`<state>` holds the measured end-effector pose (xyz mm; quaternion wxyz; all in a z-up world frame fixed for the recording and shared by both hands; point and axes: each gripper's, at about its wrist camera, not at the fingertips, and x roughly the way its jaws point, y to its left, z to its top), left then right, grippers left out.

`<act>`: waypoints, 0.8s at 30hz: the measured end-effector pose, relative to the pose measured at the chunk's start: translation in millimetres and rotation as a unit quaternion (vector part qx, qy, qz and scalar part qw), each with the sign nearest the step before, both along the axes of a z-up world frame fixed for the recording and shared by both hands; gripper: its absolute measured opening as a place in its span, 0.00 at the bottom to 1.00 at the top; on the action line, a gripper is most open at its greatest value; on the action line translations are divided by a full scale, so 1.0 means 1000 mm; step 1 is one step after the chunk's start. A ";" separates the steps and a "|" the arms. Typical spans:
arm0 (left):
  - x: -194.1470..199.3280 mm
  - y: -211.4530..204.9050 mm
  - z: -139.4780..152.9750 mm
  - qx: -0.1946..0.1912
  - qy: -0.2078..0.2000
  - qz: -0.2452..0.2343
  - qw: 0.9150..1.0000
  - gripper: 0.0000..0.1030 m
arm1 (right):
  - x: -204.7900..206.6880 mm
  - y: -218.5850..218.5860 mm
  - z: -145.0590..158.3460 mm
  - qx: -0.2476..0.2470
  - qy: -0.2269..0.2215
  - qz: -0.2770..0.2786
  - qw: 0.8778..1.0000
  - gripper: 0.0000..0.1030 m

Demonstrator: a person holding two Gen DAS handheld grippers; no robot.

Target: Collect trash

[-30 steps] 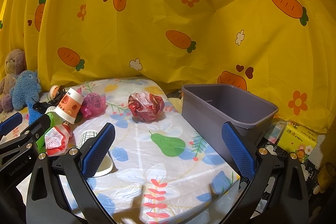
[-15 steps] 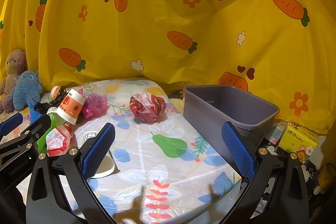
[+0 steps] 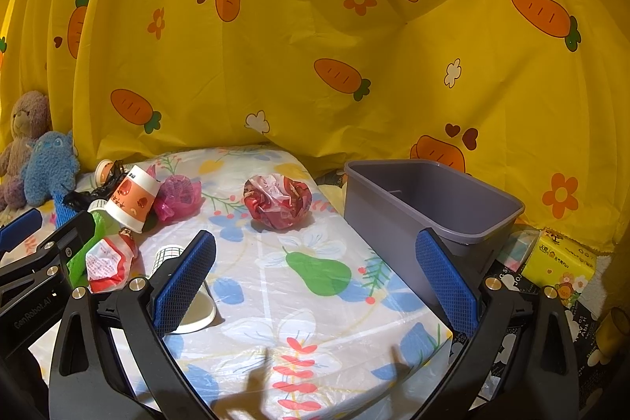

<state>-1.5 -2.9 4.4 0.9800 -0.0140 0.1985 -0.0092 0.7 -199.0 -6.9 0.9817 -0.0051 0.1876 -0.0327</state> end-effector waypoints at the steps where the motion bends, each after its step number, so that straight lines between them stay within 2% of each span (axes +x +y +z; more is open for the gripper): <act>1: 0.000 0.000 0.000 0.000 0.000 0.000 1.000 0.81 | 0.000 -0.001 -0.001 0.001 0.000 0.000 1.000 0.95; 24: 0.002 -0.003 -0.001 -0.007 -0.002 -0.007 1.000 0.81 | 0.001 -0.001 -0.002 0.000 0.000 -0.001 1.000 0.95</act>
